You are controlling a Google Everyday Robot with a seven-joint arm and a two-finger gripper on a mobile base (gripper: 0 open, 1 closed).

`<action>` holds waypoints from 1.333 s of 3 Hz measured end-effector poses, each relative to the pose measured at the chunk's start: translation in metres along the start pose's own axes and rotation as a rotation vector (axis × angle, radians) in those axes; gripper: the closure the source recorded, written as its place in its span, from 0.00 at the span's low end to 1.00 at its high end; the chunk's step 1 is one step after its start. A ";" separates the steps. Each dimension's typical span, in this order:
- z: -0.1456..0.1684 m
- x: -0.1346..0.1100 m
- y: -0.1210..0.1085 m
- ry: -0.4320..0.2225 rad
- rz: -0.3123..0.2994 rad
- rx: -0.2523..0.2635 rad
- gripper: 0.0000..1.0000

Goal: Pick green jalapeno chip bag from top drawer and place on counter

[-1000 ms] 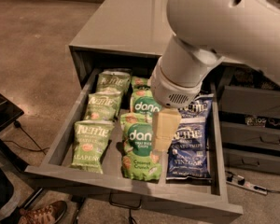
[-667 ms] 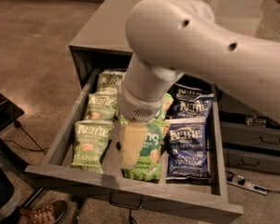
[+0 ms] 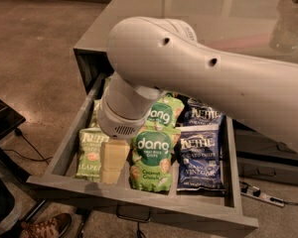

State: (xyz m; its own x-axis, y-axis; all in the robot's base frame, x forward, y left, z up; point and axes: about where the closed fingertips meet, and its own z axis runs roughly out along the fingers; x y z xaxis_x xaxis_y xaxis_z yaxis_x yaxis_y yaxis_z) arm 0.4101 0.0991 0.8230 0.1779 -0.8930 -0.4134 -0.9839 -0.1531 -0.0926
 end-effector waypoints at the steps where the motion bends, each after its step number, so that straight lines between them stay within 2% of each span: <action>1: 0.013 -0.001 -0.002 0.034 0.030 -0.044 0.00; 2: 0.060 0.005 -0.018 0.087 0.132 -0.107 0.00; 3: 0.089 0.015 -0.031 0.170 0.216 -0.034 0.00; 4: 0.091 0.022 -0.037 0.199 0.271 0.005 0.00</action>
Offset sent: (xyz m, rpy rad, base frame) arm 0.0456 0.0550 -0.1169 -0.1830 0.3834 -0.4410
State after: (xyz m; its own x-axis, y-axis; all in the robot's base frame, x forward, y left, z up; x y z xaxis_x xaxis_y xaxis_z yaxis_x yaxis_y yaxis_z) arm 0.4519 0.1240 0.7351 -0.0977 -0.9662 -0.2385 -0.9947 0.1027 -0.0084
